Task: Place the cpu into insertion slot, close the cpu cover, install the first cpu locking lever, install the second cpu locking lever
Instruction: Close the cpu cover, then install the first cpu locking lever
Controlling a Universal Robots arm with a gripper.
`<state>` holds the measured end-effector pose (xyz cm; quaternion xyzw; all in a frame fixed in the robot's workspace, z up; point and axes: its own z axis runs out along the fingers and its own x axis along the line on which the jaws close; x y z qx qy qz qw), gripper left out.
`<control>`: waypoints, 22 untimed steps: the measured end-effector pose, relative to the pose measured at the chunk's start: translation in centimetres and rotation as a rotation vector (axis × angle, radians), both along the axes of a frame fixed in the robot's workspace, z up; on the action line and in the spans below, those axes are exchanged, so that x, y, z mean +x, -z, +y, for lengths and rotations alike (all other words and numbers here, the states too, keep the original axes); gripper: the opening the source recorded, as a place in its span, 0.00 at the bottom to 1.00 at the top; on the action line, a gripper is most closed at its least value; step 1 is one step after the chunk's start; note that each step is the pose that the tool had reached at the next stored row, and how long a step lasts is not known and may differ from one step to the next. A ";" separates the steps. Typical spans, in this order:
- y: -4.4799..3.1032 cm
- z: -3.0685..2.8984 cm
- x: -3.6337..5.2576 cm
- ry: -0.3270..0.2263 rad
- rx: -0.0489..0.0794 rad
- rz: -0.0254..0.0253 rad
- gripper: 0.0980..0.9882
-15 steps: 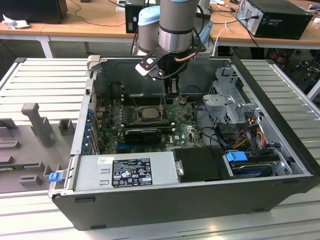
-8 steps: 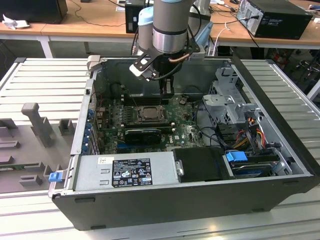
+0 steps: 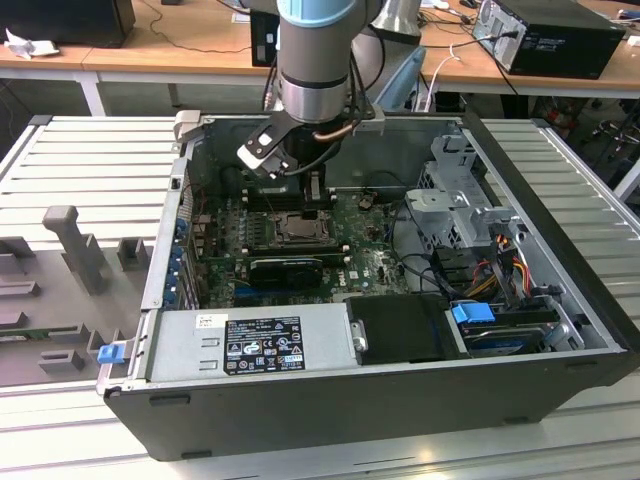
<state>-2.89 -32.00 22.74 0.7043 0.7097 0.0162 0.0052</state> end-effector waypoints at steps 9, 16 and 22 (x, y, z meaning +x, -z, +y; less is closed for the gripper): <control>0.00 0.00 -1.41 0.000 0.001 0.0001 0.01; -1.39 0.00 -1.48 0.000 0.001 0.0001 0.01; -2.90 0.00 -1.48 0.000 0.001 0.0000 0.01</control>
